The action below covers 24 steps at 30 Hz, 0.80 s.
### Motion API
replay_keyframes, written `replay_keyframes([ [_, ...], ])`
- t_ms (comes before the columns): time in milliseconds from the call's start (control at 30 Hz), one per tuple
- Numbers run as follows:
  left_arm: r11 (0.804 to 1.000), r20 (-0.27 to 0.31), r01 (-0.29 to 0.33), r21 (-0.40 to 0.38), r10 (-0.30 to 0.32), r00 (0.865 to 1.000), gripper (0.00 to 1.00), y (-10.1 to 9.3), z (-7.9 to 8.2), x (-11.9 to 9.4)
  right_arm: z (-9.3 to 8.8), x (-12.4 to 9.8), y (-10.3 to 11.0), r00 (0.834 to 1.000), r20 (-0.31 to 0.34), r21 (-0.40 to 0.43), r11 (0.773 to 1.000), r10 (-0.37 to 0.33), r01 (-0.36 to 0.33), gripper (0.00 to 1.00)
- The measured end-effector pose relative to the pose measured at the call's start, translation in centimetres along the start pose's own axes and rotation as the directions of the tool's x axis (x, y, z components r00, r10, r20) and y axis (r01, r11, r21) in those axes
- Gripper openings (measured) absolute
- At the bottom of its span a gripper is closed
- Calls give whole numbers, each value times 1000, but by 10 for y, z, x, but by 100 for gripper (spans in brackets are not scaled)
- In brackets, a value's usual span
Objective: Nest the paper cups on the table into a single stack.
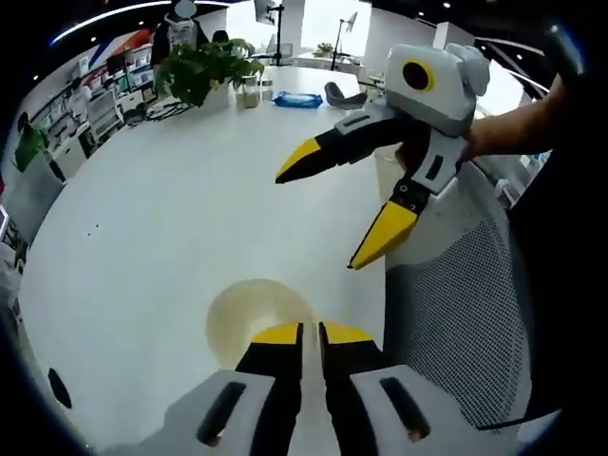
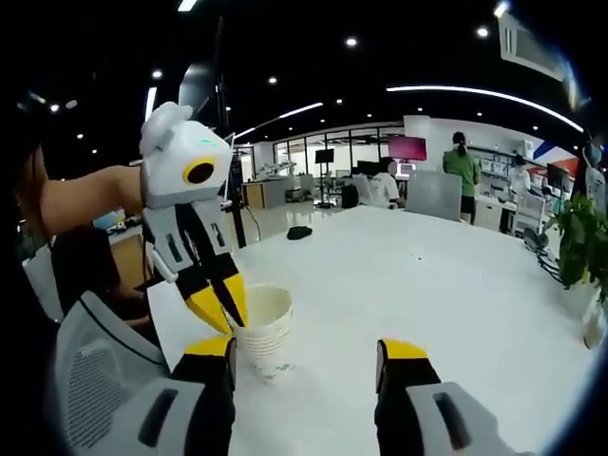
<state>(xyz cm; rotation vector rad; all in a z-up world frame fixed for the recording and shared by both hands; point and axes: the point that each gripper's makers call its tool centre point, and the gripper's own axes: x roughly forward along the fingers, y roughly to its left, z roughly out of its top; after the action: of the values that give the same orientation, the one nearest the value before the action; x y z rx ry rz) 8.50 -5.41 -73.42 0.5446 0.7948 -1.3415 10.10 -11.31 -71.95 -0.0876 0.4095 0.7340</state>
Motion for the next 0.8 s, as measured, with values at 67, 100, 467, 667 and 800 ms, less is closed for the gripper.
replay_keyframes([
  [67, 1000, 22, -18, 12, 18, 1000, 20, 1, 3, -5, -1, 1, 0, 1000, -4, 0, 1000, 4, -4, 59],
  [100, 999, 29, -30, 20, 29, 999, 22, 2, 3, -8, -1, 1, 1, 1000, -6, -2, 1000, 6, -6, 59],
  [467, 986, 137, -164, -26, 166, 977, 48, 27, -5, -23, 1, 12, 8, 999, -14, -19, 999, 46, -46, 60],
  [667, 984, 145, -176, -35, 179, 973, 59, 27, -20, -13, -2, 18, 14, 997, -21, -26, 997, 70, -71, 61],
  [800, 985, 174, -168, -36, 172, 970, 61, 24, -25, -4, -5, 24, 21, 995, -29, -37, 994, 97, -98, 61],
])
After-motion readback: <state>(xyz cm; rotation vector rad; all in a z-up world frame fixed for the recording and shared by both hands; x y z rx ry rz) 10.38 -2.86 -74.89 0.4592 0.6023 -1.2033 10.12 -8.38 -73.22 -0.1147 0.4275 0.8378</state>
